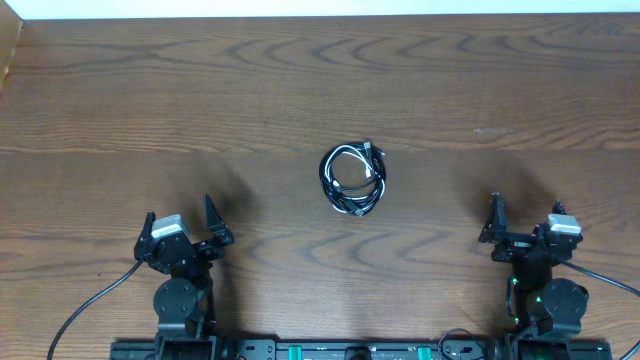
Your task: Untangle cables
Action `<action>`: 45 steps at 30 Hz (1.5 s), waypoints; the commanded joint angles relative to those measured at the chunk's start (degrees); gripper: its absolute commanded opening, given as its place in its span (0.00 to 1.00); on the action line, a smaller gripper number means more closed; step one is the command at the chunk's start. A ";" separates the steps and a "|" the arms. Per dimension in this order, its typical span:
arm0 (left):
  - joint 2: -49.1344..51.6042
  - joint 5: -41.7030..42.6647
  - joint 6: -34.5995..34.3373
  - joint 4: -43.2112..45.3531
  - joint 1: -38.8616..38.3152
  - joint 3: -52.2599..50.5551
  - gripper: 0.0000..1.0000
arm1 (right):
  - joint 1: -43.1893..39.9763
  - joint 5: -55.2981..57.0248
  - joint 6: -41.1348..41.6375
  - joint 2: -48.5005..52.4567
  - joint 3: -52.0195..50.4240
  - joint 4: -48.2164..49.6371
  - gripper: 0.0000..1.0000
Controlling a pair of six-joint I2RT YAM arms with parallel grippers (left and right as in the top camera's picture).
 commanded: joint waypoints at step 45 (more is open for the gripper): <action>0.02 0.13 -0.09 -1.90 0.24 -1.20 0.98 | 1.70 -9.29 -9.22 12.20 1.03 -1.90 0.99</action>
